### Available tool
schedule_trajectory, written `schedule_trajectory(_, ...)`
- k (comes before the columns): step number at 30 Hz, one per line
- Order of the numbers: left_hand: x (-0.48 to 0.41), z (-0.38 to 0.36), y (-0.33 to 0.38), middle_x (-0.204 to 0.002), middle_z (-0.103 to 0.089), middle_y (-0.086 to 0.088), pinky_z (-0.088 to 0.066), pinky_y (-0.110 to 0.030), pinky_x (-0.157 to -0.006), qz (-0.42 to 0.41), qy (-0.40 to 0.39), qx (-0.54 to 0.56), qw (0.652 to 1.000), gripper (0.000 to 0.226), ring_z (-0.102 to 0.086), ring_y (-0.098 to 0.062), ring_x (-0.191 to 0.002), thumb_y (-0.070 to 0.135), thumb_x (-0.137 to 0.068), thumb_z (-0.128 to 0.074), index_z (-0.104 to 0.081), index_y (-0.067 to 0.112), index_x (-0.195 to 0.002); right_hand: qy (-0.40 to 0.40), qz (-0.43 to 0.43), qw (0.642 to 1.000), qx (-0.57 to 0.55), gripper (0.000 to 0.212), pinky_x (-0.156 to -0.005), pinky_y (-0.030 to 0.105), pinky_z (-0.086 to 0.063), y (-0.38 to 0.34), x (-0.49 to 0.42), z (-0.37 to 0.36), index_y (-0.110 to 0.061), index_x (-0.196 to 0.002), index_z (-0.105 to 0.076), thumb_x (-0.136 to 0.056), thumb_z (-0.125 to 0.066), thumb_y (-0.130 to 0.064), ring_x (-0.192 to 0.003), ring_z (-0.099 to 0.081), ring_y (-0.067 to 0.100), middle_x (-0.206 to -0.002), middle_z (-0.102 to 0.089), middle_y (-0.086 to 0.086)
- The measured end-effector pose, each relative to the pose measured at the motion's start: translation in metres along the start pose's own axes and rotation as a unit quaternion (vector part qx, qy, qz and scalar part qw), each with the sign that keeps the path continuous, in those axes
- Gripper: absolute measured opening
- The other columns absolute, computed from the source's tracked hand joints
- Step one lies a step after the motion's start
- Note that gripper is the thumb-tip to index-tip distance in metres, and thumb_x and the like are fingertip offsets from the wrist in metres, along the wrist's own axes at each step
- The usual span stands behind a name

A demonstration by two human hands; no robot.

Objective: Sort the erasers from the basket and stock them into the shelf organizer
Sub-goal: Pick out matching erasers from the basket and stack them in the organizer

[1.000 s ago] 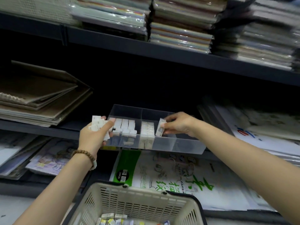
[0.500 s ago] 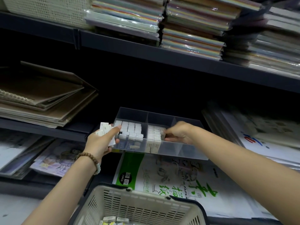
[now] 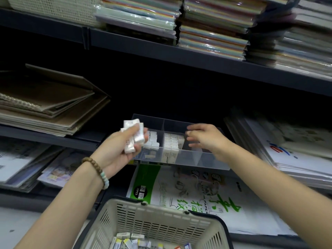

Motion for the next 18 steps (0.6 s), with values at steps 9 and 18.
schedule_trajectory(9,0.019,-0.033,-0.089,-0.067,-0.069,-0.001,-0.032,-0.011,-0.034,0.067,-0.053,-0.256,0.963,0.045,-0.052,0.000,-0.042,0.047,-0.060,-0.071,-0.069,0.012,-0.088,-0.128,0.012,0.980,-0.153,0.027,-0.061,0.023,-0.051,0.053,0.073,-0.020,-0.017,-0.112,-0.067,-0.094,-0.051,-0.028,-0.073,-0.058,0.013,-0.091,-0.063,0.004)
schedule_trajectory(18,0.021,-0.034,-0.119,-0.062,-0.062,0.003,-0.028,-0.012,-0.034,0.085,-0.095,-0.301,0.945,0.042,-0.043,0.000,-0.040,0.051,-0.075,-0.062,-0.067,0.012,-0.090,-0.137,-0.020,0.970,-0.201,0.022,-0.064,0.024,-0.053,0.084,0.081,-0.017,-0.015,-0.093,-0.071,-0.081,-0.065,-0.032,-0.078,-0.066,0.018,-0.088,-0.073,0.008)
Point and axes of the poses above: each hand's wrist, its own x-axis away from the middle knuckle, its own z-axis out of the back of the hand, y = z × x, the point moved 6 cm from there along -x, towards the middle knuckle
